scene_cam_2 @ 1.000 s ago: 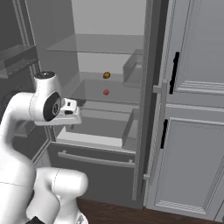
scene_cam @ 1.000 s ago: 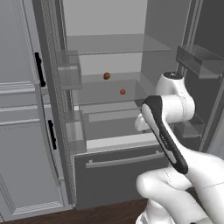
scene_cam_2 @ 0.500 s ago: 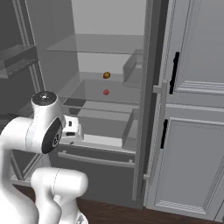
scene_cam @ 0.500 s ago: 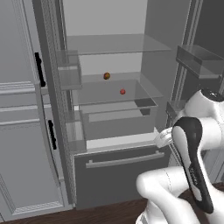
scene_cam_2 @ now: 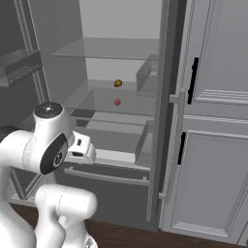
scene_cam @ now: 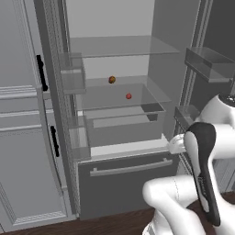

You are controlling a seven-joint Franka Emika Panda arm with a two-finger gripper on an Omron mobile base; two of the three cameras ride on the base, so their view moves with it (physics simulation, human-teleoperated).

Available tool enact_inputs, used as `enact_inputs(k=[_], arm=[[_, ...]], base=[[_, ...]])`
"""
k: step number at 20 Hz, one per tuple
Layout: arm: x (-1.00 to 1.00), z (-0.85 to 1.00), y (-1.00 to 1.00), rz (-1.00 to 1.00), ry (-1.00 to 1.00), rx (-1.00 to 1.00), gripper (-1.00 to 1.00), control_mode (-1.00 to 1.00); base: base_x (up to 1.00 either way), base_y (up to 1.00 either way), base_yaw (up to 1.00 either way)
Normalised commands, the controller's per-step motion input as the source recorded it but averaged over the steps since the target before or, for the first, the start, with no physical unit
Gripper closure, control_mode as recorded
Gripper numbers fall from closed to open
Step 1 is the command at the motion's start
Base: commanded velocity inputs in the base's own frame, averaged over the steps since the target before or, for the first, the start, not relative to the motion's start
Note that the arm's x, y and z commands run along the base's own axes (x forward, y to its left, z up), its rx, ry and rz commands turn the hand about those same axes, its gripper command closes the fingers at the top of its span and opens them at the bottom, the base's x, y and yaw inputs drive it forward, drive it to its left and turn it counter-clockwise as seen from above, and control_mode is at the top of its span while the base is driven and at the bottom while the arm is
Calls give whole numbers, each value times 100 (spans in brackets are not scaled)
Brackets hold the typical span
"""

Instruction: Take the strawberry from the fridge and place it on top of the pancake, located on the dining counter.

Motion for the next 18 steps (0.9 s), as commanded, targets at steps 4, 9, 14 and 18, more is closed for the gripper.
enact_inputs(k=[4, 9, 14, 18], arm=[[5, -4, 0, -12, 6, -17, -100, -100], [1, -5, 0, 0, 0, -9, -100, -100], [0, 0, 0, 0, 0, 0, -100, -100], [4, 0, 8, -3, 0, 0, -100, -100]], base=[[0, 0, 0], [0, 0, 0], [0, 0, 0], [0, 0, 0]])
